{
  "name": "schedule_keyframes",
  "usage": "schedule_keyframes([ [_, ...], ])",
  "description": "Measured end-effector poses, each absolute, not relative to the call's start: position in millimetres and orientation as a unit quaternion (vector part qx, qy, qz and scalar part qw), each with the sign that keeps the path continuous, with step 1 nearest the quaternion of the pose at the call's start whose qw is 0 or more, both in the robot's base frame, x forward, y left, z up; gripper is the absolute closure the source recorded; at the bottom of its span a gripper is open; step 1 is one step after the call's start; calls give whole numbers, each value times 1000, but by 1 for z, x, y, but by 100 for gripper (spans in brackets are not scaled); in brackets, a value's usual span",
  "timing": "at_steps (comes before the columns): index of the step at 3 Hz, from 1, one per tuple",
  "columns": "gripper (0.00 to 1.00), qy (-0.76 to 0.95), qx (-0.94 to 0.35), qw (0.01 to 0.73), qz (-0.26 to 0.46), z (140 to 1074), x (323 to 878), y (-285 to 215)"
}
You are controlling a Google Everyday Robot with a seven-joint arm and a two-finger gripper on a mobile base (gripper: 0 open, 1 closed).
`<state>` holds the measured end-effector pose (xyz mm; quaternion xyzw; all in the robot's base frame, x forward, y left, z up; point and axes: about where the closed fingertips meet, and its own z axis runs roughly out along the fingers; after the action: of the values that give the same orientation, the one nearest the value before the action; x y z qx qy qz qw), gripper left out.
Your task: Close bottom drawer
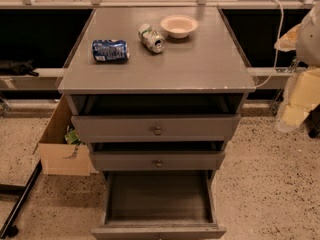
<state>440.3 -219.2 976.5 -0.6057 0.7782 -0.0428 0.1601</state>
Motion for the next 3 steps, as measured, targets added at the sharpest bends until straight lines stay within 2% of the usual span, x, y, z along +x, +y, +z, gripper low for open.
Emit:
schedule_keyframes([
  [1,0,776,-611,149,-48,963,425,-244],
  [3,0,802,-579,137,-52,903,314,-355],
])
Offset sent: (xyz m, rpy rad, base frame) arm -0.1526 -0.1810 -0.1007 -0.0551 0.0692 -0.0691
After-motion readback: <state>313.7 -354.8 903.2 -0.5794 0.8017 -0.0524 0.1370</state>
